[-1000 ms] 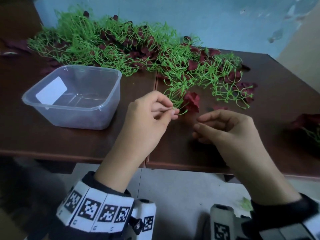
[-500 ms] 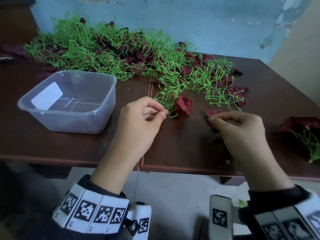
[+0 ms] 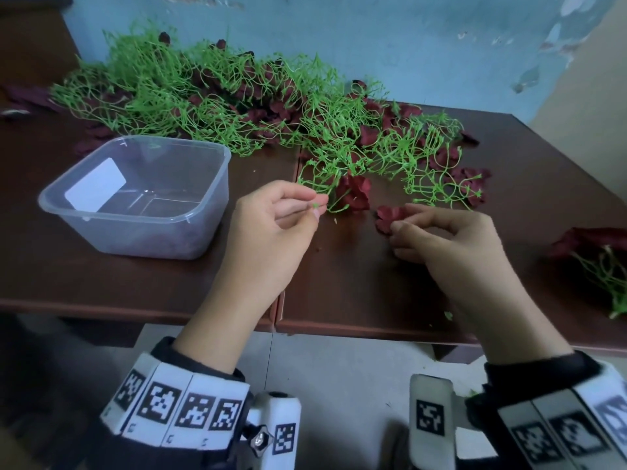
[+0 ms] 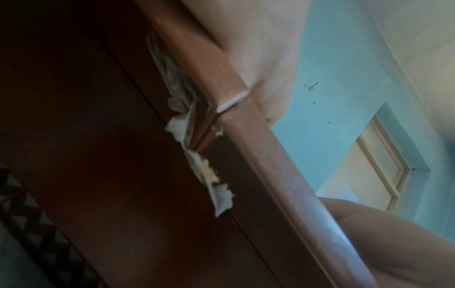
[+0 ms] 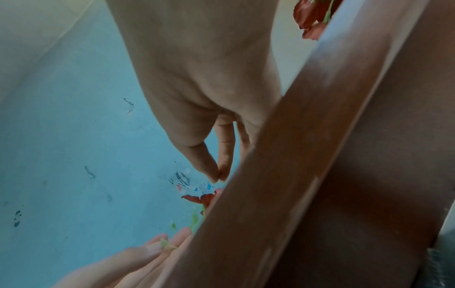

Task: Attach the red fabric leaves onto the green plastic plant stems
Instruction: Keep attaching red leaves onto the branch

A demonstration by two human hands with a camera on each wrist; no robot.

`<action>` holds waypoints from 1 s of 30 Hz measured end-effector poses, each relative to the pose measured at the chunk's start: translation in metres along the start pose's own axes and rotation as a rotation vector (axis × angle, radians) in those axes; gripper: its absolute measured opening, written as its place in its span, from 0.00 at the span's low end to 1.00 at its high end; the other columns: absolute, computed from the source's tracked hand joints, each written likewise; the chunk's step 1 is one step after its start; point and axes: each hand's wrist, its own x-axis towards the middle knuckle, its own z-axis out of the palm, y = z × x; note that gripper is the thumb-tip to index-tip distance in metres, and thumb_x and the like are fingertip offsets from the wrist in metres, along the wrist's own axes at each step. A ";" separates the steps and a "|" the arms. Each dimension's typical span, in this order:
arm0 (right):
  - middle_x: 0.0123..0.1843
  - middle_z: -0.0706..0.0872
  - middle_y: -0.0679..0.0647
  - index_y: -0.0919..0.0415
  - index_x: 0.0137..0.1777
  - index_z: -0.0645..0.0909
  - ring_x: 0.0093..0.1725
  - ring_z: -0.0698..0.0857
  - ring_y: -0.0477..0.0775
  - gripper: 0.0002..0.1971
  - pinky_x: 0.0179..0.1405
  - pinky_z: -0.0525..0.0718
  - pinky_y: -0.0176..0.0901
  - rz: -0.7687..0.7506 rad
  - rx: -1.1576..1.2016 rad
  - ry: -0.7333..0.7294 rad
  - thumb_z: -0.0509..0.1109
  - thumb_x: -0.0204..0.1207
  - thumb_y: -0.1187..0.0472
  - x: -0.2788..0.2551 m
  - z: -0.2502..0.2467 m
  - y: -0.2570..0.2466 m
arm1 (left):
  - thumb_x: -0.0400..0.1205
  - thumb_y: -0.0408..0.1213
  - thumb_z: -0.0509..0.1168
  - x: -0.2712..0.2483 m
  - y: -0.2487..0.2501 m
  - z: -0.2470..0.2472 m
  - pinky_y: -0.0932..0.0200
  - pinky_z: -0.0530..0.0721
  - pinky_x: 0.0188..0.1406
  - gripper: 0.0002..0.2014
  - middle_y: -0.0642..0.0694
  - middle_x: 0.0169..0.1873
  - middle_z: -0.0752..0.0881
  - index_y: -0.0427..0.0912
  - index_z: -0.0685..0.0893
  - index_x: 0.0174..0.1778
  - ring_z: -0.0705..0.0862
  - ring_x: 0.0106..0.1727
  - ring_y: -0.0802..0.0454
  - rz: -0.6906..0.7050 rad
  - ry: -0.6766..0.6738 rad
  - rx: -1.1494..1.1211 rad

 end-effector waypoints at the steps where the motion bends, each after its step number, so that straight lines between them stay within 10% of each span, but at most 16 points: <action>1: 0.55 0.91 0.52 0.60 0.33 0.91 0.52 0.92 0.48 0.07 0.50 0.91 0.50 -0.005 -0.054 -0.034 0.80 0.73 0.62 0.001 0.002 0.000 | 0.84 0.21 0.67 0.001 0.000 0.000 0.50 0.89 0.62 0.10 0.48 0.52 0.94 0.40 0.87 0.52 0.93 0.56 0.55 -0.006 0.007 -0.017; 7: 0.34 0.92 0.53 0.56 0.37 0.92 0.39 0.92 0.59 0.06 0.42 0.91 0.58 0.004 -0.153 -0.056 0.80 0.74 0.56 -0.002 0.002 -0.004 | 0.84 0.20 0.65 0.002 -0.001 -0.002 0.52 0.89 0.61 0.11 0.46 0.53 0.94 0.39 0.86 0.54 0.92 0.57 0.55 -0.029 0.006 -0.069; 15: 0.59 0.86 0.41 0.52 0.33 0.90 0.64 0.82 0.37 0.07 0.66 0.78 0.45 -0.073 -0.337 -0.070 0.80 0.72 0.57 0.009 0.003 -0.004 | 0.83 0.20 0.66 0.003 0.000 -0.001 0.48 0.87 0.65 0.12 0.45 0.56 0.93 0.40 0.85 0.55 0.91 0.60 0.53 -0.028 -0.010 -0.106; 25: 0.28 0.89 0.50 0.51 0.32 0.91 0.26 0.84 0.47 0.08 0.24 0.80 0.40 -0.098 -0.412 -0.004 0.83 0.70 0.53 -0.002 0.001 -0.003 | 0.83 0.19 0.65 0.003 0.000 -0.001 0.47 0.88 0.65 0.11 0.43 0.54 0.94 0.39 0.86 0.53 0.92 0.59 0.51 -0.041 -0.022 -0.111; 30: 0.27 0.89 0.45 0.51 0.34 0.92 0.27 0.86 0.39 0.05 0.30 0.85 0.38 -0.263 -0.308 -0.102 0.83 0.70 0.59 -0.021 0.003 -0.010 | 0.82 0.23 0.70 0.002 0.002 -0.001 0.44 0.87 0.68 0.09 0.50 0.53 0.94 0.42 0.90 0.46 0.93 0.56 0.54 0.018 -0.089 0.012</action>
